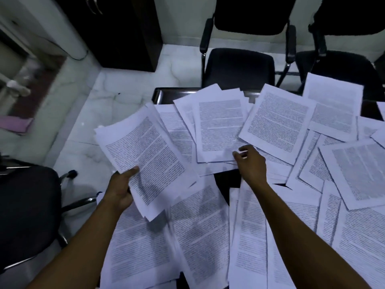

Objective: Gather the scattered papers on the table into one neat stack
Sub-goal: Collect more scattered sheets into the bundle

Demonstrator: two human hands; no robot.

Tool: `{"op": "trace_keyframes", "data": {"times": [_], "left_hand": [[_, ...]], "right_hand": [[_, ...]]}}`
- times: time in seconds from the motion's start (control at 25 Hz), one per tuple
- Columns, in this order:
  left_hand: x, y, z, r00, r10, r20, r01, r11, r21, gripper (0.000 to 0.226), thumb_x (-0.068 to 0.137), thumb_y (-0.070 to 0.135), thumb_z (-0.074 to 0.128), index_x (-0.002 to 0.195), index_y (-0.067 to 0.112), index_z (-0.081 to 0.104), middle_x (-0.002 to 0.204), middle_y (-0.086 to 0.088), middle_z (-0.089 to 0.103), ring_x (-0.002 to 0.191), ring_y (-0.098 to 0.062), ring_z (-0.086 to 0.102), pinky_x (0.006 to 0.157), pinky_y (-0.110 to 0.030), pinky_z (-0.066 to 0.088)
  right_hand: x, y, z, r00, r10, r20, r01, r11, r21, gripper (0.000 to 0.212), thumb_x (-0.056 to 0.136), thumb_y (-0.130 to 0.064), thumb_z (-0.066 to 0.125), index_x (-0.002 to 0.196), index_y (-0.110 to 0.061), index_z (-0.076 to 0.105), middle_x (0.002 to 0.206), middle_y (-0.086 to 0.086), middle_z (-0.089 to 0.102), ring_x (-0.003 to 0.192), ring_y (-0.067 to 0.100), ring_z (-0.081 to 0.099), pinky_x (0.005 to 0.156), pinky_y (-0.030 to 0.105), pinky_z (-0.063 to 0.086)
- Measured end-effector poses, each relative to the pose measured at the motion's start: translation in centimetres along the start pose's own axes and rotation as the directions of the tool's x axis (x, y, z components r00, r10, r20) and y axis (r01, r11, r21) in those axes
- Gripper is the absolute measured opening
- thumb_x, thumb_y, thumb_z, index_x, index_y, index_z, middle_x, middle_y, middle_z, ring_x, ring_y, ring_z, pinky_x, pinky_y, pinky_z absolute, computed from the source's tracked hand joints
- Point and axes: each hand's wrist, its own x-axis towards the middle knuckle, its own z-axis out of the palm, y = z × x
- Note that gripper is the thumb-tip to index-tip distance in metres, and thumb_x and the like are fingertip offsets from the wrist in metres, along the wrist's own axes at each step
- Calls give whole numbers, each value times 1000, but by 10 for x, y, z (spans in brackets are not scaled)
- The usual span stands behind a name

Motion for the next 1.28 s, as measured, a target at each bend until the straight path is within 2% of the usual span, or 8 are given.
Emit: {"op": "trace_keyframes", "data": {"times": [0.28, 0.44, 0.6, 0.84, 1.0, 1.12, 1.2, 1.28], "left_hand": [[43, 39, 22, 999, -7, 54, 3, 997, 76, 30, 96, 7, 65, 126, 7, 67, 118, -14, 74, 105, -34, 70, 77, -38, 62], [82, 51, 71, 982, 11, 187, -47, 981, 189, 29, 96, 6, 66, 125, 8, 67, 122, -15, 71, 108, -32, 69, 95, -43, 58], [102, 54, 140, 970, -55, 236, 20, 989, 149, 18, 100, -4, 54, 102, 6, 69, 112, -15, 69, 88, -27, 68, 70, -33, 62], [108, 60, 214, 955, -139, 262, 90, 978, 190, 23, 100, -5, 49, 112, 4, 66, 94, -8, 69, 79, -24, 67, 57, -31, 59], [114, 43, 229, 949, -118, 292, 31, 958, 286, 33, 99, -4, 52, 127, 9, 63, 98, -3, 70, 84, -20, 69, 62, -29, 59], [111, 26, 239, 939, 44, 342, -188, 896, 402, 56, 96, -4, 50, 144, 24, 44, 123, -1, 66, 99, -17, 65, 78, -25, 56], [103, 21, 249, 922, 141, 360, -329, 773, 542, 80, 96, 0, 48, 157, 40, 15, 127, 5, 58, 98, -19, 62, 73, -23, 52], [94, 17, 259, 874, 211, 438, -471, 589, 656, 96, 96, -1, 48, 157, 47, -8, 113, -5, 62, 79, -21, 61, 61, -31, 51]], "right_hand": [[63, -59, 30, 975, -213, 56, 220, 949, -224, 47, 94, -38, 69, 133, -16, 56, 130, 13, 61, 117, 30, 62, 97, 41, 50], [119, -76, 23, 988, -155, -16, 145, 950, -277, 48, 99, -33, 63, 141, -12, 52, 139, 17, 58, 124, 35, 59, 104, 42, 45], [154, -82, 11, 999, -36, -16, 30, 951, -308, 53, 101, -31, 60, 148, -8, 46, 149, 19, 51, 133, 37, 53, 112, 43, 39], [183, -81, 1, 994, 108, -7, -106, 960, -261, 59, 102, -38, 58, 145, 0, 46, 149, 20, 52, 136, 39, 49, 112, 40, 38], [192, -81, -1, 982, 187, 39, -171, 953, -249, 55, 102, -42, 57, 140, -3, 51, 146, 16, 55, 133, 37, 52, 108, 39, 41], [193, -75, 7, 981, 175, 82, -149, 955, -255, 57, 103, -46, 52, 143, -5, 52, 148, 16, 54, 134, 38, 51, 110, 42, 39], [190, -70, 8, 988, 149, 25, -130, 923, -363, 59, 103, -53, 44, 142, -10, 54, 147, 19, 53, 134, 41, 48, 112, 49, 38], [185, -67, 4, 987, 142, -73, -160, 893, -421, 62, 102, -58, 42, 144, -13, 52, 147, 20, 50, 135, 43, 44, 112, 54, 35]]}}
